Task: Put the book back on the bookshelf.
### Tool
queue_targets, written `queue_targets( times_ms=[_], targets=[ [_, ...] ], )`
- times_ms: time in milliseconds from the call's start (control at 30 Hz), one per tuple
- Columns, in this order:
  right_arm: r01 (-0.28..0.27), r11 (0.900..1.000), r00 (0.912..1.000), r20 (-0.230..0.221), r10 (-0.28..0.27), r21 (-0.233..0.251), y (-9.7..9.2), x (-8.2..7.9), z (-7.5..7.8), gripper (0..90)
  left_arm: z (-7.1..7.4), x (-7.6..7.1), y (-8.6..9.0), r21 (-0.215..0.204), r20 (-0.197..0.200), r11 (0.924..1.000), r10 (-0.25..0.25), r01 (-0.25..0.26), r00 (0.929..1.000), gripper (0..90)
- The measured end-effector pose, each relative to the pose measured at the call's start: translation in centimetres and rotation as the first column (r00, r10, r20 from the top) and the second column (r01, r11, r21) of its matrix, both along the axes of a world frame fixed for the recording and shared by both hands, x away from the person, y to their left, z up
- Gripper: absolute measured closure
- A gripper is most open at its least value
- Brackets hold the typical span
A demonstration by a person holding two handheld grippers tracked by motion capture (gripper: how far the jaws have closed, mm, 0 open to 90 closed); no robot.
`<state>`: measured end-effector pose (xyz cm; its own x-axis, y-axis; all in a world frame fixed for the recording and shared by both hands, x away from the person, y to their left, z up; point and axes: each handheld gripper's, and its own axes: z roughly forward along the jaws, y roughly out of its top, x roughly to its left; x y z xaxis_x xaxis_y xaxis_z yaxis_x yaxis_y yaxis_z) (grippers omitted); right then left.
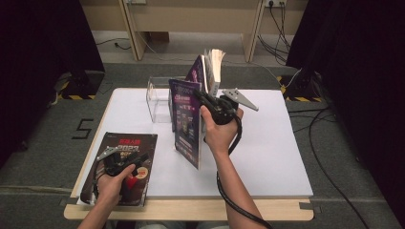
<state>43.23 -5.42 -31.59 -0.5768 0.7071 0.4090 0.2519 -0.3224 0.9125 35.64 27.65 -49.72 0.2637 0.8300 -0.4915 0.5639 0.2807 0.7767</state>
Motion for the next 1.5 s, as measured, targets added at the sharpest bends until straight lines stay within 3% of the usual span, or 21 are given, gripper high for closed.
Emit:
queue_targets(
  times_ms=[567,1500],
  targets=[
    [0.052,0.9983,0.9979,0.036,-0.053,0.026,1.5,3.4,2.6,83.0,0.0,0.0,0.2,-0.008,0.002,1.0000,-0.002,0.002,1.0000,35.4],
    [0.123,0.9900,0.9851,0.112,-0.130,0.070,2.5,5.8,4.9,83.0,0.0,0.0,0.1,-0.015,0.002,0.9999,-0.003,0.003,1.0000,35.7]
  ],
)
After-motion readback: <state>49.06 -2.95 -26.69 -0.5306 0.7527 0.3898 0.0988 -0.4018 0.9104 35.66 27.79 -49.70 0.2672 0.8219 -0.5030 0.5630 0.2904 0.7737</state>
